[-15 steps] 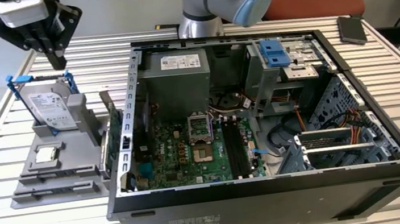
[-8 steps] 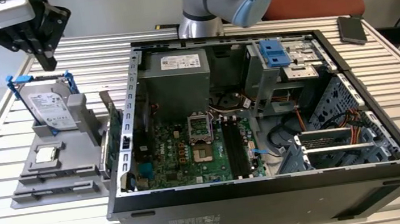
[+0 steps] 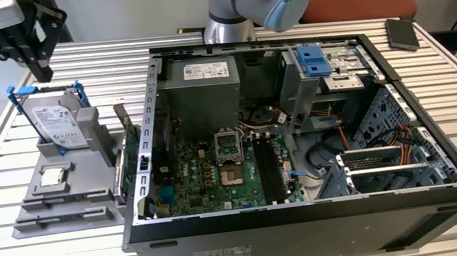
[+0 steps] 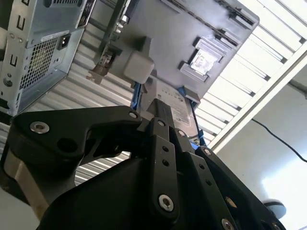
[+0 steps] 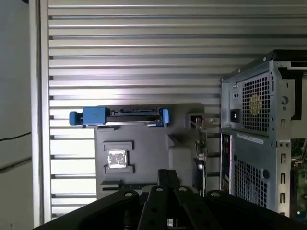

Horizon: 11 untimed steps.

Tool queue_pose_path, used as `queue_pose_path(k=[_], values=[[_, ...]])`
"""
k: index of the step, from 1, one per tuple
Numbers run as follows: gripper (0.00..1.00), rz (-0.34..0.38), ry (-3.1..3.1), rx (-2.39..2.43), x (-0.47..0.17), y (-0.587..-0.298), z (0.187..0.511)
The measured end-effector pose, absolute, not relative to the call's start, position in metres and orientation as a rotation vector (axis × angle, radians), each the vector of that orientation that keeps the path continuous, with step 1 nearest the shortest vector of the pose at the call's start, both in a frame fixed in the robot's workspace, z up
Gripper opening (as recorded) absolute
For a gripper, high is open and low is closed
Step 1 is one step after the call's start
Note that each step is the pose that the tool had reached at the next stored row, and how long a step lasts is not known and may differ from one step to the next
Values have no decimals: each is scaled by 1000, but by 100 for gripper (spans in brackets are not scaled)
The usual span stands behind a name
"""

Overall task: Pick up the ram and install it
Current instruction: 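Reach for the ram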

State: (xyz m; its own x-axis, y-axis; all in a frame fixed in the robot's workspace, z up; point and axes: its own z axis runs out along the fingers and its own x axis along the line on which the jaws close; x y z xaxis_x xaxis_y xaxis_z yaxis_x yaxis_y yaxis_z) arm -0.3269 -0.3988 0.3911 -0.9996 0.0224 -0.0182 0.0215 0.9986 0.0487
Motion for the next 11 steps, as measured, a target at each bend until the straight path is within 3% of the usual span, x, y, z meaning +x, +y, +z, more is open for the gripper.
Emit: queue_pose_path(k=[11], values=[[0,76,3123,-6,-348,-399,391]])
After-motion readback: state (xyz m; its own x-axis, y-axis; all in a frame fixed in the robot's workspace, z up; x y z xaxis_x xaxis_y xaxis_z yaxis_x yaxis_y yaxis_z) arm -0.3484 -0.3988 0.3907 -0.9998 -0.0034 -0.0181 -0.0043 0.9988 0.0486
